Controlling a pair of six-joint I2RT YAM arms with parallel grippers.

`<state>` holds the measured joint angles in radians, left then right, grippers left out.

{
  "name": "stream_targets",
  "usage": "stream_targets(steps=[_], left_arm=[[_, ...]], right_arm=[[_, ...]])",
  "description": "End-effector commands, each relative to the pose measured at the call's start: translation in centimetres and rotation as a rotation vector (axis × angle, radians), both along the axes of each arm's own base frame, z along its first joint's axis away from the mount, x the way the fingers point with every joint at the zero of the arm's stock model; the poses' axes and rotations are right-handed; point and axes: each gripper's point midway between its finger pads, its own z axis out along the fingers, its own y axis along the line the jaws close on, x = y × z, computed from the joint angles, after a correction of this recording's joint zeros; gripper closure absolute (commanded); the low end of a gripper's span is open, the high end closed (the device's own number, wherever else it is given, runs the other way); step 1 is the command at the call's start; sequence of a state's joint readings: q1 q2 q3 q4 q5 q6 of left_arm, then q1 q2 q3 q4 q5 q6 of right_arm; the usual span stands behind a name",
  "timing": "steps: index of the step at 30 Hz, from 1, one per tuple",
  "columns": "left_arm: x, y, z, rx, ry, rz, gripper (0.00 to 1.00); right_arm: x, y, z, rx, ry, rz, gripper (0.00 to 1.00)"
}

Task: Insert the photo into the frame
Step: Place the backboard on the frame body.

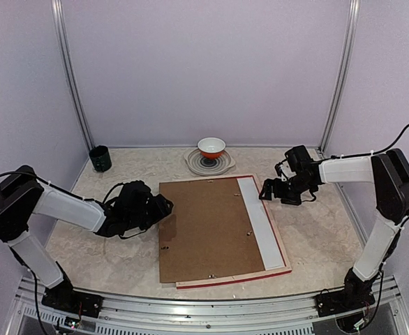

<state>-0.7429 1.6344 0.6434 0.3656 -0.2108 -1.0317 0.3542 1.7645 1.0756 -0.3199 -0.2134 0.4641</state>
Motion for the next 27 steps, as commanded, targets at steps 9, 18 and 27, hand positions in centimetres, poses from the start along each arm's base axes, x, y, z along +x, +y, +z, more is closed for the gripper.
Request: stream_targets(steps=[9,18,27], left_arm=[[-1.9,0.9,-2.2,0.098,0.098,-0.009,0.28],[-1.7,-2.6,-2.2,0.086,0.1,-0.082,0.28],[-1.4,-4.3,-1.5,0.081,0.087,-0.109,0.29]], right_arm=[[-0.5,1.2,-0.4,0.069,0.01,0.034,0.01],[-1.1,2.0,-1.1,0.085,0.031,0.056,0.01],[-1.7,3.0,-1.9,0.133,0.051,0.078,0.01]])
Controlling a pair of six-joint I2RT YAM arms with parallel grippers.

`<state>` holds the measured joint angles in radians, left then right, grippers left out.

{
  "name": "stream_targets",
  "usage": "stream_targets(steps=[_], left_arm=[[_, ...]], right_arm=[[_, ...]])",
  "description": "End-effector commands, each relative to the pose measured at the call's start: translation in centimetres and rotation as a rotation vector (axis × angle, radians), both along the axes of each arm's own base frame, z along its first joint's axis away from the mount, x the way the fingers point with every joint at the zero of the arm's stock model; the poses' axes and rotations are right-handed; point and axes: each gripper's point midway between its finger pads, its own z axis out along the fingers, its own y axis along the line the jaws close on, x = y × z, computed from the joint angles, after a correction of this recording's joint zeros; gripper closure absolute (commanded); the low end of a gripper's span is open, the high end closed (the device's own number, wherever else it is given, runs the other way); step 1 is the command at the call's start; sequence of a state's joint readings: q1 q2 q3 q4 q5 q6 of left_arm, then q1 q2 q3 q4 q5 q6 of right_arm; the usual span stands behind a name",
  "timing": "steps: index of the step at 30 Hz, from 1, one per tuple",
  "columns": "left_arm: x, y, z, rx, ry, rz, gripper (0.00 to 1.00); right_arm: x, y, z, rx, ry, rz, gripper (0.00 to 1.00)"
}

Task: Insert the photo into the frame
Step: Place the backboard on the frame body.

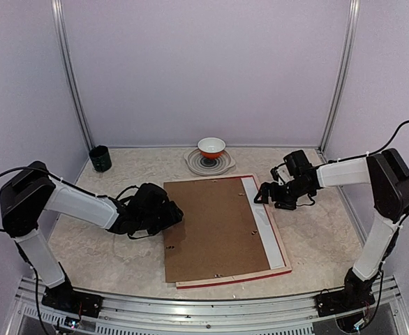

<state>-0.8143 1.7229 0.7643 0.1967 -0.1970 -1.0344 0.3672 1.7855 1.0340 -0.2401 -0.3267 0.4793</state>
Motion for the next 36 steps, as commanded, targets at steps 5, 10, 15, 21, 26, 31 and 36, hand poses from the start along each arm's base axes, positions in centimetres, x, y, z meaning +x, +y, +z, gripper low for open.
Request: stream_targets(steps=[5,10,15,21,26,31,36], left_arm=[[0.3,-2.5,1.0,-0.018,-0.017,-0.054,0.29],[0.6,-3.7,1.1,-0.022,-0.022,-0.071,0.29],[0.9,-5.1,1.1,-0.02,-0.021,-0.094,0.29],[1.1,-5.5,0.7,0.019,-0.011,-0.097,0.29],[1.5,-4.1,1.6,0.087,-0.04,-0.062,0.29],[1.5,-4.0,2.3,0.115,-0.05,-0.067,0.29],[1.5,-3.4,2.6,0.204,-0.057,-0.059,0.29]], right_arm=[[-1.1,1.5,-1.1,0.087,0.041,0.03,0.01],[-1.5,2.4,-0.6,0.163,0.04,0.043,0.01],[-1.9,3.0,-0.4,0.209,0.051,0.051,0.01],[-2.2,3.3,-0.4,0.235,0.058,0.056,0.01],[-2.4,3.2,-0.7,0.234,0.061,0.055,0.01],[-2.3,3.2,-1.0,0.23,0.066,0.052,0.01],[-2.3,3.2,-1.1,0.23,0.068,0.052,0.01]])
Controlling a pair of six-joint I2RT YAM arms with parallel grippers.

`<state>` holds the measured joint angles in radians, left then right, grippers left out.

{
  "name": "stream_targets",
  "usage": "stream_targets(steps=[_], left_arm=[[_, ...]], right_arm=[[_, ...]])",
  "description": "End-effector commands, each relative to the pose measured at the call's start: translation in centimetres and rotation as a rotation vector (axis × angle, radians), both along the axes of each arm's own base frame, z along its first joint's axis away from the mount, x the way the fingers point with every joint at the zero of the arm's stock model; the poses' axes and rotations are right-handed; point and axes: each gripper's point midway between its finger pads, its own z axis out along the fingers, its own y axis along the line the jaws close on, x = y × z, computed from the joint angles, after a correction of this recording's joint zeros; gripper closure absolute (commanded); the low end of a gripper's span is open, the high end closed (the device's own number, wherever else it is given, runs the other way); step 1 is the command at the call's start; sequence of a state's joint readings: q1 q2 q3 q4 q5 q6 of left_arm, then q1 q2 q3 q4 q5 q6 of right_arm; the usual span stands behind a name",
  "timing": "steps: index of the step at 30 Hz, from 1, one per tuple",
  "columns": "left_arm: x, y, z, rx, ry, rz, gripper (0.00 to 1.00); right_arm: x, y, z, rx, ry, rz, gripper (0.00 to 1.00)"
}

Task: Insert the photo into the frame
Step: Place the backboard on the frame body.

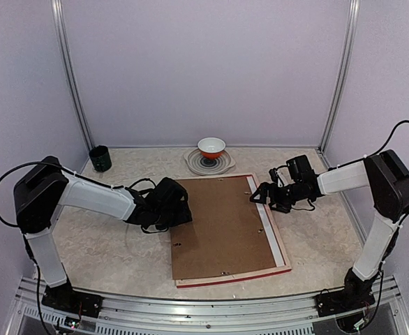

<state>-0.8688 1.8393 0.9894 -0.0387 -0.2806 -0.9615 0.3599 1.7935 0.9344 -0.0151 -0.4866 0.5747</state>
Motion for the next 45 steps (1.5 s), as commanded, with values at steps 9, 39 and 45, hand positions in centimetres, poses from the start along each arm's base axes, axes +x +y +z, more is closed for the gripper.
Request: stream_targets(steps=[9,39,45], left_arm=[[0.9,-1.9,0.8,0.117,-0.011,-0.071,0.29],[-0.6,-3.7,3.7,0.028,-0.029,-0.149,0.25],[-0.7,-2.9,4.3,-0.065,0.015,-0.145,0.24]], right_arm=[[-1.7,1.0,-1.0,0.036,0.069,0.042,0.01],[-2.2,1.2,0.2,0.105,0.078,0.056,0.01],[-2.3,1.3,1.5,0.215,0.056,0.074,0.01]])
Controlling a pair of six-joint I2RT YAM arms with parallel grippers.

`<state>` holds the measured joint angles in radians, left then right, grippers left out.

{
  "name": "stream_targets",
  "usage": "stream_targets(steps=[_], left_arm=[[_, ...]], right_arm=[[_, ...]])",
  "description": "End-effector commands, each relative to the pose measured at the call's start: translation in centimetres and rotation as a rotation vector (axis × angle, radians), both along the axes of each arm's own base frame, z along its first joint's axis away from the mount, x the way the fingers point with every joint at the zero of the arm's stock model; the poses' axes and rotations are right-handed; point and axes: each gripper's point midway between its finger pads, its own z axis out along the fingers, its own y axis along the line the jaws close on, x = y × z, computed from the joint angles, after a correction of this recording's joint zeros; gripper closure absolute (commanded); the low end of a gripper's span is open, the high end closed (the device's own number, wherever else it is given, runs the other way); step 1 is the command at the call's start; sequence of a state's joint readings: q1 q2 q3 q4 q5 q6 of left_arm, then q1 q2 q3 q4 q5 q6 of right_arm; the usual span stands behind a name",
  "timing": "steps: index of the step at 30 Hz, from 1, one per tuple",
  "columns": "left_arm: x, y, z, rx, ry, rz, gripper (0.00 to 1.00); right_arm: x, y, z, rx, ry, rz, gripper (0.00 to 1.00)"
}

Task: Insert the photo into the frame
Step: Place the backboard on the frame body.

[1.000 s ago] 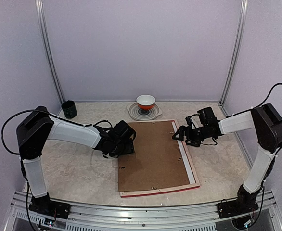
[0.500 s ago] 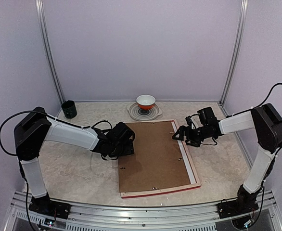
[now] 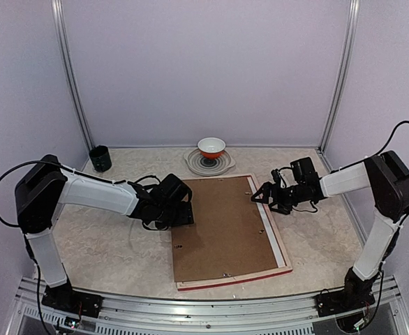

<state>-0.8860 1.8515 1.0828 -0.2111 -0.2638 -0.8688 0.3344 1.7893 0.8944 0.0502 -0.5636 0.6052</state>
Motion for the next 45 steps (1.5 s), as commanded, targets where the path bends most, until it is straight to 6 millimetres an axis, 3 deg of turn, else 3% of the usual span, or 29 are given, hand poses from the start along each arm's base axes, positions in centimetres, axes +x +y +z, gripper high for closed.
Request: stream_targets(steps=[1,7,15,23,30,33,36,40,45], left_arm=[[0.2,-2.3,4.1,-0.186,-0.012,-0.043,0.24],[0.0,-1.9,4.8,-0.204,0.01,-0.049,0.24],[-1.2,-0.3,3.1,-0.226,0.099,-0.042,0.24],[-1.5,0.7,2.9,-0.186,0.092,-0.032,0.23],[0.0,1.1,7.0,-0.216,-0.043,-0.002,0.23],[0.6,0.6,8.9,-0.226,-0.106,-0.017,0.23],[0.9,-0.4,9.6,-0.22,-0.139,-0.05,0.22],[1.3,-2.3,9.4,-0.252,-0.163,-0.107,0.21],[3.1,-4.6,9.6,-0.299,-0.225,-0.171,0.21]], right_arm=[[-2.2,1.3,1.2,0.151,0.048,0.071,0.01],[-2.3,0.8,1.2,0.127,0.039,0.056,0.01],[-1.9,0.7,1.7,0.116,0.024,0.049,0.01],[-1.8,0.6,1.5,0.108,0.022,0.043,0.01],[-1.0,-0.6,1.8,0.014,-0.018,0.009,0.01],[-0.1,-1.7,2.9,-0.077,-0.064,-0.011,0.01],[0.7,-2.0,4.8,-0.117,-0.128,-0.006,0.01],[1.4,-1.2,7.2,-0.086,-0.185,0.03,0.01],[2.6,0.0,8.4,-0.052,-0.201,0.066,0.02]])
